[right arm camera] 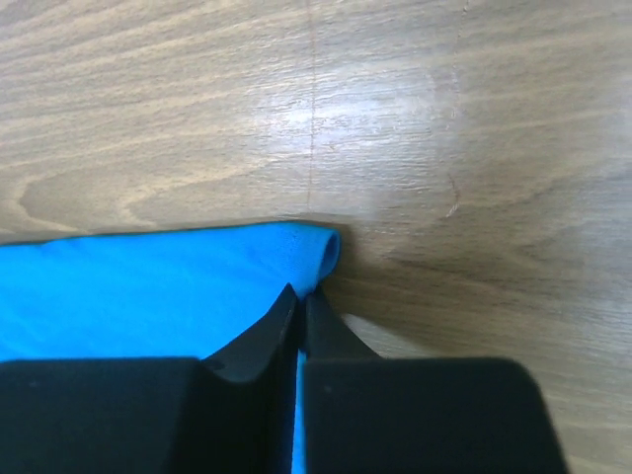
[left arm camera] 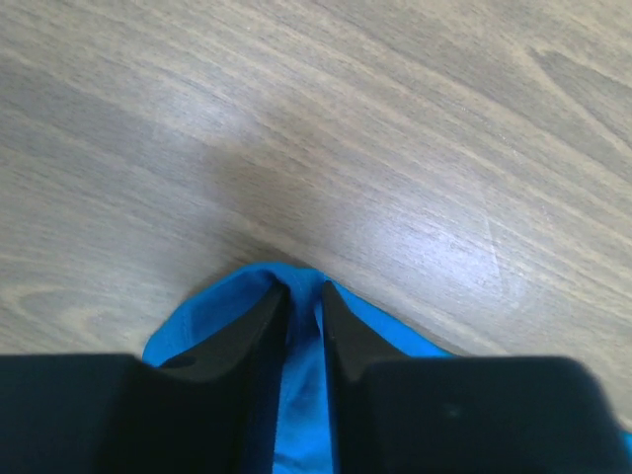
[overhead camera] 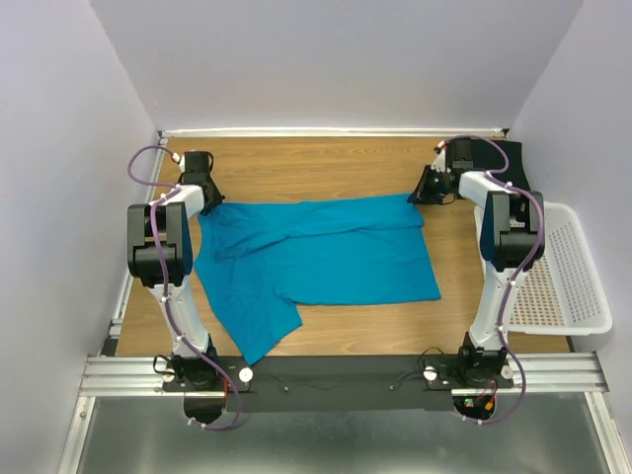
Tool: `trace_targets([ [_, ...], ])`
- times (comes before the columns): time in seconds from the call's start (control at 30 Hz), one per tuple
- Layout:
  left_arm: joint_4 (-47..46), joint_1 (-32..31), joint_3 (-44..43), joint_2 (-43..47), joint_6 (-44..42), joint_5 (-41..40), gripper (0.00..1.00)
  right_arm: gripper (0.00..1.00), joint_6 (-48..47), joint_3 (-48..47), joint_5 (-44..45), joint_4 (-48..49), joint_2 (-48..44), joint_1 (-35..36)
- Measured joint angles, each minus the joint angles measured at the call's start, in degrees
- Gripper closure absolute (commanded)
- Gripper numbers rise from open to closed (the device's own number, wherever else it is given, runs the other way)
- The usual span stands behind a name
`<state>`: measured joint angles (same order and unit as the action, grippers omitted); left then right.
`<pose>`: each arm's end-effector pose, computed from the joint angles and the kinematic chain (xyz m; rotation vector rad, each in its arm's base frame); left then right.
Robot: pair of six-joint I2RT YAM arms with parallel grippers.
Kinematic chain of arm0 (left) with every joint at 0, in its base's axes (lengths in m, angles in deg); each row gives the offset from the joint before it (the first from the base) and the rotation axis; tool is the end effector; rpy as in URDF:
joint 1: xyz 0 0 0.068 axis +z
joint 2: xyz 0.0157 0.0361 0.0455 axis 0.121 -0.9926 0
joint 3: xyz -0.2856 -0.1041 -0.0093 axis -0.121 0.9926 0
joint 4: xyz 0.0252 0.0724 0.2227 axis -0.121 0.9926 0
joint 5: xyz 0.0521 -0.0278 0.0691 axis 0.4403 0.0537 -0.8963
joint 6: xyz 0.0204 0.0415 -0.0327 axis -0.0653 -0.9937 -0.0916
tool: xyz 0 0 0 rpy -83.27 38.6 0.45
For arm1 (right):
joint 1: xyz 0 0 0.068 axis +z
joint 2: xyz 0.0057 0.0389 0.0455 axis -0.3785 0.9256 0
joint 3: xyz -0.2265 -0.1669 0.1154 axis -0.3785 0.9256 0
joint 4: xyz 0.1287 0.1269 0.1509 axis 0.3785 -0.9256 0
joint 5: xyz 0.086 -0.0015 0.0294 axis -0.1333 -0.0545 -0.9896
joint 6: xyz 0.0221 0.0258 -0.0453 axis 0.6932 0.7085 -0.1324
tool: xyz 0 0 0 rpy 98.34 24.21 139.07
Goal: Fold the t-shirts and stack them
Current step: Fold the tshirt
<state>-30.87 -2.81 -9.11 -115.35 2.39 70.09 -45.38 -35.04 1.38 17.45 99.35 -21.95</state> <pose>0.4154 0.0357 0.2049 -0.7242 2.3046 -0.0194 0.4499 0.0168 0.1878 0.2144 2.5282 0.6010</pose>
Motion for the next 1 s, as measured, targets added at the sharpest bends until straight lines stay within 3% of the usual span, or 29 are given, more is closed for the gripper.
trace_targets([
  [0.03, 0.0, 0.0, -0.2, -0.3, -0.1, -0.2, 0.92, 0.99, 0.1, 0.0, 0.3, 0.0, 0.1, 0.0],
  [0.17, 0.3, 0.6, -2.1, -1.6, -0.9, -0.8, 0.96, 0.99, 0.2, -0.1, 1.0, 0.1, 0.2, -0.6],
  [0.4, 0.4, 2.0, -7.5, -4.7, -1.7, -0.1, 0.95, 0.99, 0.8, -0.9, 2.3, 0.0, 0.5, -3.5],
  [0.47, 0.5, 1.8, -9.4, -5.9, -1.9, 0.6, 0.91, 0.99, 0.7, -1.3, 2.4, 0.0, 0.8, -3.6],
  [0.53, 0.4, 1.7, -10.8, -7.1, -2.2, 1.2, 0.82, 0.94, 0.8, -1.6, 2.4, 0.0, 1.0, -3.6],
  [0.57, 0.6, 1.7, -11.3, -7.5, -2.4, 1.4, 0.66, 0.86, 0.8, -1.6, 2.4, 0.0, 1.0, -3.6],
  [0.63, 0.7, 1.7, -11.6, -7.5, -2.9, 1.6, 0.44, 0.74, 0.8, -1.6, 2.4, 0.0, 1.0, -3.6],
  [0.67, 0.8, 1.8, -11.8, -7.5, -3.1, 1.6, 0.23, 0.62, 0.8, -1.7, 2.4, 0.1, 1.0, -3.6],
  [0.73, 0.9, 1.8, -12.1, -7.5, -2.7, 1.7, 0.04, 0.53, 1.0, -1.9, 2.3, 0.1, 0.9, -3.7],
  [0.83, 1.7, 1.9, -11.9, -6.3, -2.4, 2.2, 0.01, 0.38, 0.3, -1.9, 3.1, 0.0, 0.1, -3.6],
  [1.0, 4.6, 1.8, -8.7, 3.2, -0.1, 2.1, 0.01, 0.36, -0.5, -0.9, 5.7, -1.4, -4.2, -2.1],
])
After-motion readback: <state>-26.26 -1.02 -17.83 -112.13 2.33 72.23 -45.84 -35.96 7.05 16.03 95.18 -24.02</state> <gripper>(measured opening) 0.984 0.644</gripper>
